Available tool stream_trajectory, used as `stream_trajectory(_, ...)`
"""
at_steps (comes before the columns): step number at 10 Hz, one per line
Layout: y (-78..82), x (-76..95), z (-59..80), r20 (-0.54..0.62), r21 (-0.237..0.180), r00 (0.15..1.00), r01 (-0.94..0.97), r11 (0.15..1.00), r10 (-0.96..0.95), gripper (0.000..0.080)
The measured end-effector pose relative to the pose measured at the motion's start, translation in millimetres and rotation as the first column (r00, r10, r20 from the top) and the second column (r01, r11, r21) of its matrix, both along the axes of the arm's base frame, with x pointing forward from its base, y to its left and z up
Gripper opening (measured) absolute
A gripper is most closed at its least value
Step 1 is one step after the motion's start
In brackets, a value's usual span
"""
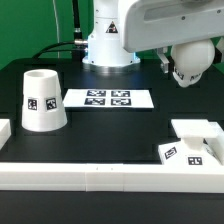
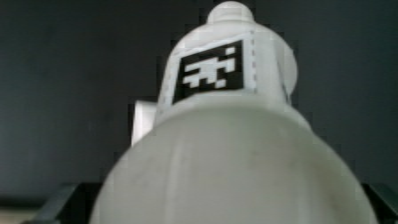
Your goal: Assemble lamp
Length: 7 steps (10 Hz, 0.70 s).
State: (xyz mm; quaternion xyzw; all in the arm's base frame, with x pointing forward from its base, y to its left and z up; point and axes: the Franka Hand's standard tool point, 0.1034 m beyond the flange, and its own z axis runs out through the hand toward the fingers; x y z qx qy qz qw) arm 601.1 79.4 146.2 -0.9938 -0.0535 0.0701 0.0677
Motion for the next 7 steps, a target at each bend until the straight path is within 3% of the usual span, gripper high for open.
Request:
stream_trajectory(1, -2.0, -1.5, -0.7, 0.035, -0.002, 0.999, -0.003, 1.0, 0.003, 0.0576)
stream_trajectory(5, -5.0, 34.8, 16.4, 0.342, -0.021, 0.938, -0.046, 0.999, 0.05, 0.0576)
stream_trajectory(7, -12.9, 35.2, 11.0, 0.463, -0.037, 0.886, -0.022, 0.999, 0.037, 0.0576)
